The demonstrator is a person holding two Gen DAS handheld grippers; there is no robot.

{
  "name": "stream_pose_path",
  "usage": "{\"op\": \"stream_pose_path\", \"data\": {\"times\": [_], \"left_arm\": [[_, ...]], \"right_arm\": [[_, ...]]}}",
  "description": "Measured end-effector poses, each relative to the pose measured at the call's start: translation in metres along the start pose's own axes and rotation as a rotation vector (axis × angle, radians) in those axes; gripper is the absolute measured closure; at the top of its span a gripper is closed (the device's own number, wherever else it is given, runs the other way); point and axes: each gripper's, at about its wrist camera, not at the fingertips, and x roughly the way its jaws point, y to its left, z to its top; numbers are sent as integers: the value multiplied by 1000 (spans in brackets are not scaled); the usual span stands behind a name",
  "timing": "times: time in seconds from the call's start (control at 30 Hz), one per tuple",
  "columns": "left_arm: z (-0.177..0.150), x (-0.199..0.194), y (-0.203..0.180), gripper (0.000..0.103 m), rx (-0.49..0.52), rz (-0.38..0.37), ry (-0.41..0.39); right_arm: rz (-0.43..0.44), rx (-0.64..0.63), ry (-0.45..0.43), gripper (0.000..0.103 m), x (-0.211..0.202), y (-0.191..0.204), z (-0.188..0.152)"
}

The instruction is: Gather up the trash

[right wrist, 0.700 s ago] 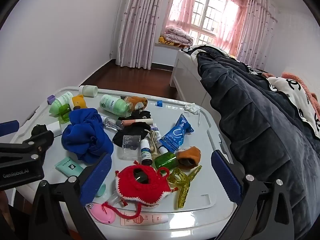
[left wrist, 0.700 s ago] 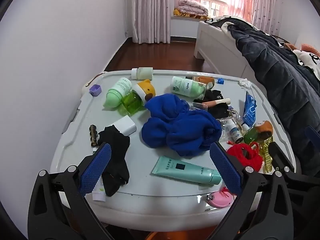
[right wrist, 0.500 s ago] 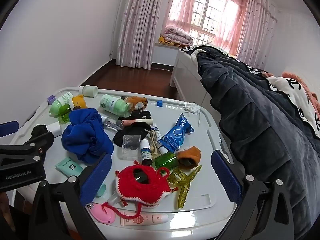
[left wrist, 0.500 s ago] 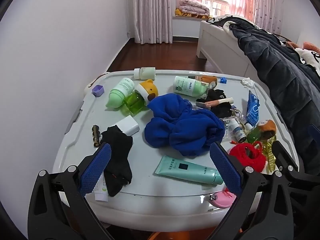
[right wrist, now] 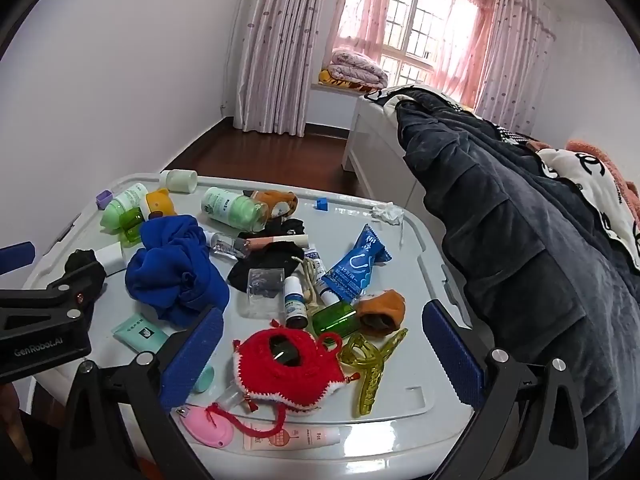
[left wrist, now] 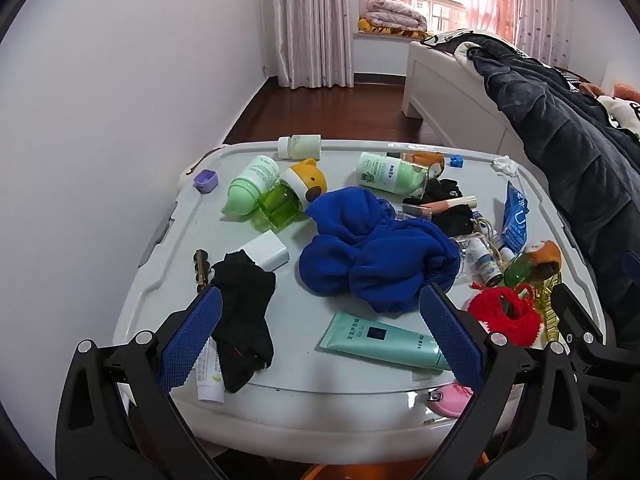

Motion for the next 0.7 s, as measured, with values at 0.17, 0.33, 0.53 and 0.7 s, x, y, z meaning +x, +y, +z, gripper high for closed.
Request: {"op": "stream_pose_path", "data": {"times": [0.17,0.33,0.53,0.7], "left_arm": [[-2,0,1,6,-11,14,-16],[-4,-6,0,6,-6,-69,-81],[-3,-5,-4,6,9,-53,-59],[-2,-9,-3,6,30,-17,-80]], "right_arm": [[10,33,-17,4,-6,-4,3],[59,64,-3,4,-2,-8,3],[86,90,-4,4,-1,-14,3],[101,86,0,4,-2,-12,3]]}}
